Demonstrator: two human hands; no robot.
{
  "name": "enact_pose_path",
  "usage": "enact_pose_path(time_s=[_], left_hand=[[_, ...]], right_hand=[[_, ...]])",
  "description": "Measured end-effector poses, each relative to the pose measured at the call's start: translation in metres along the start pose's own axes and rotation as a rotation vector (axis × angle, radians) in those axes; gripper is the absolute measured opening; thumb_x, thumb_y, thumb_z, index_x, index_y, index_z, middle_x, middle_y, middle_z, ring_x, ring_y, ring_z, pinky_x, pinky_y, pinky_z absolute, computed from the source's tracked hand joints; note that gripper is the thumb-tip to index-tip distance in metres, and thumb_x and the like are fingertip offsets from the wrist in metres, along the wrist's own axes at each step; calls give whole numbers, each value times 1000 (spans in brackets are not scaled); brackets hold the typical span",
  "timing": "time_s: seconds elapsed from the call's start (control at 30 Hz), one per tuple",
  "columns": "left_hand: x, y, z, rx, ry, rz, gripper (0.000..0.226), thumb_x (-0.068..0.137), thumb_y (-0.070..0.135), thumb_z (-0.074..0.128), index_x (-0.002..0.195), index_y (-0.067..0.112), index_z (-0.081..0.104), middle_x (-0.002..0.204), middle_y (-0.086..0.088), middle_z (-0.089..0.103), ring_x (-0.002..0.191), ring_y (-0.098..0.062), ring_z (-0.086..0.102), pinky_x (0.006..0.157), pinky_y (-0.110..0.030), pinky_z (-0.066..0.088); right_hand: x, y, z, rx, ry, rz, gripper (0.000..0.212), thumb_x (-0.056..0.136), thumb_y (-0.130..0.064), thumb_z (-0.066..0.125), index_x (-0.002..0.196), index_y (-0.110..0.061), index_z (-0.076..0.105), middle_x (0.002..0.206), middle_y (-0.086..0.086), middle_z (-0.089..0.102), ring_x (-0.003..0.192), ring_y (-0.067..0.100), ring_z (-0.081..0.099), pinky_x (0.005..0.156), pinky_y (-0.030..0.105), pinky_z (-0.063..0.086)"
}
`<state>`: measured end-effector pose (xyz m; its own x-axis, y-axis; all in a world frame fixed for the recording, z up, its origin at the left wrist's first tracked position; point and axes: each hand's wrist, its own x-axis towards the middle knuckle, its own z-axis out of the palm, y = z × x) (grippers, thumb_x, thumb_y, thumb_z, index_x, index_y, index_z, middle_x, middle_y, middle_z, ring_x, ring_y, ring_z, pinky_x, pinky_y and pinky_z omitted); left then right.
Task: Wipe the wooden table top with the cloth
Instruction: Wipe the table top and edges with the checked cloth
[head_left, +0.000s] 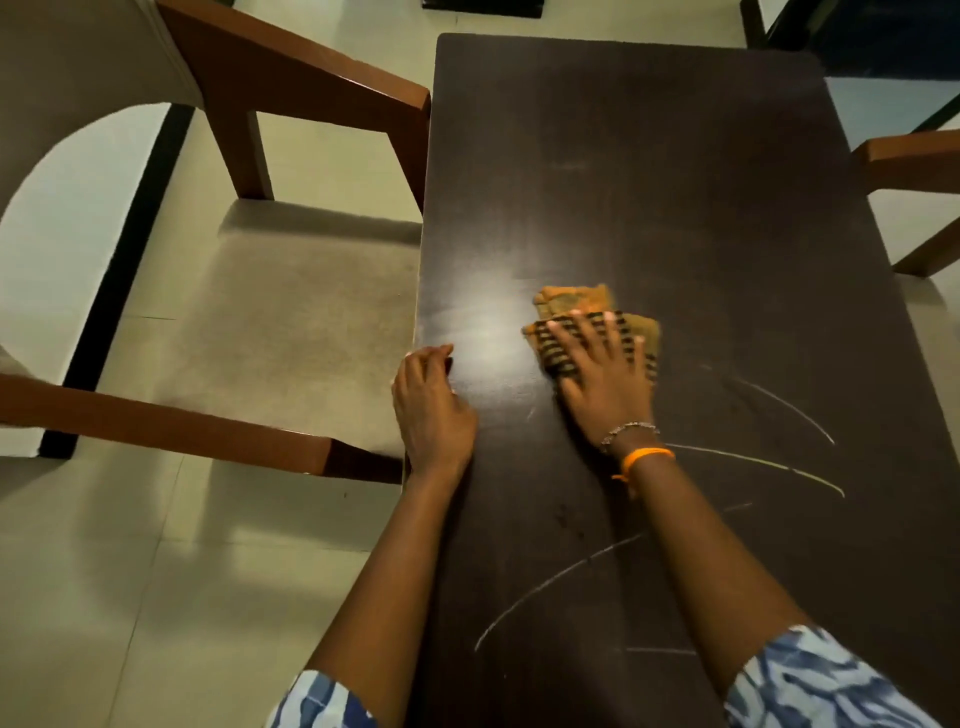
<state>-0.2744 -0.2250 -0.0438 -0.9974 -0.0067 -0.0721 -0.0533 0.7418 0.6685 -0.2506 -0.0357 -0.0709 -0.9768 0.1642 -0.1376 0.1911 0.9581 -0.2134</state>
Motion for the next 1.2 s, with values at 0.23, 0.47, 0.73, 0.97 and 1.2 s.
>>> enact_pose_path(time_s=[0.23, 0.47, 0.73, 0.97, 1.2], left_hand=[[-20, 43, 37, 43, -171, 260, 57, 85, -3, 50, 138, 14, 39, 140, -5, 42, 142, -23, 24, 115, -34, -3], [-27, 65, 56, 160, -175, 335, 66, 79, -11, 43, 142, 10, 34, 145, -11, 39, 143, -27, 21, 117, -42, -3], [-28, 98, 74, 230, -198, 336, 61, 85, -2, 48, 142, 11, 33, 144, -11, 40, 143, -26, 22, 118, -45, 0], [-37, 127, 105, 225, -288, 460, 55, 90, 10, 49, 142, 13, 34, 145, -7, 41, 145, -25, 18, 114, -40, -9], [-36, 135, 112, 150, -257, 318, 62, 87, -6, 45, 144, 13, 29, 150, -6, 33, 146, -22, 13, 114, -39, -11]], right_hand=[[-12, 94, -22, 34, 105, 422, 61, 89, -32, 46, 145, -33, 23, 157, -2, 17, 146, 28, 3, 115, 58, 3], [10, 13, -2, 71, 161, 347, 64, 86, -33, 49, 145, -31, 26, 157, 2, 19, 145, 32, 5, 112, 58, -4], [-17, 92, -16, -10, 99, 9, 63, 78, -41, 34, 140, -29, 38, 150, 2, 36, 141, 32, 25, 110, 58, 20], [-76, 255, -51, -49, 151, 533, 67, 78, -42, 29, 143, -28, 30, 152, 6, 28, 143, 34, 14, 113, 62, 10], [-56, 206, -40, 58, 237, 756, 63, 87, -28, 50, 145, -27, 26, 156, 4, 20, 145, 33, 4, 113, 59, -2]])
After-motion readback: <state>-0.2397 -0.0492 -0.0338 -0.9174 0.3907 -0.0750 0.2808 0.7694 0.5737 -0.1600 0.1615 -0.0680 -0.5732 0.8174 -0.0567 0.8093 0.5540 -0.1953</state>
